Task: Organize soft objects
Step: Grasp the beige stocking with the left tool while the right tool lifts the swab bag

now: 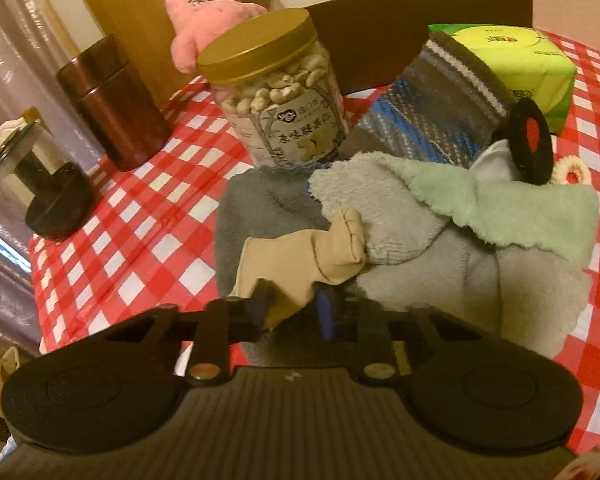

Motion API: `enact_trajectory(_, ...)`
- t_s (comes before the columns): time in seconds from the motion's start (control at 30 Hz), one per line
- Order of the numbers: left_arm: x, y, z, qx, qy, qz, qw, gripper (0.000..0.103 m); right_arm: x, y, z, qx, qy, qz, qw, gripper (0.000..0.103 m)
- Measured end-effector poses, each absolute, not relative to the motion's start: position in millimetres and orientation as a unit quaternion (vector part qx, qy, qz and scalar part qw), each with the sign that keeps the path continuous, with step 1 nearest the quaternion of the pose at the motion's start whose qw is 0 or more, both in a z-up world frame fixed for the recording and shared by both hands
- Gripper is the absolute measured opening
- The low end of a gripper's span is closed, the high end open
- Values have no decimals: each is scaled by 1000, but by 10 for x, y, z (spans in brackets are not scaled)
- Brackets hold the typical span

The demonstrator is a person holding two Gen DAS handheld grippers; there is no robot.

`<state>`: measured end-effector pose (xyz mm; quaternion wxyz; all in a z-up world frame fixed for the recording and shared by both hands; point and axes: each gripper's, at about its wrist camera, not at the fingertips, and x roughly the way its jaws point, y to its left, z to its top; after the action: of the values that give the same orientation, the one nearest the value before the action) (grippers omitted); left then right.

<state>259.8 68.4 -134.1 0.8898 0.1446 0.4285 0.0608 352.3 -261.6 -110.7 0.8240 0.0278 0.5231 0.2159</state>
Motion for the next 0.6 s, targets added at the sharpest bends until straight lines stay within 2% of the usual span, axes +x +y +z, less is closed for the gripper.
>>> enact_trajectory(0.07,2600,700,-1349,145,430,50,890,6,3514,-2624,-1101,29,522,213,825,37)
enact_trajectory(0.3,2489,778,-1176,138,407,63,901,5,3473,-2662,-1012,35,507,214,834,37)
enact_trajectory(0.6,2309,654,-740,74,379,47,921,5,3443,-2826,-908,53,489,213,844,37)
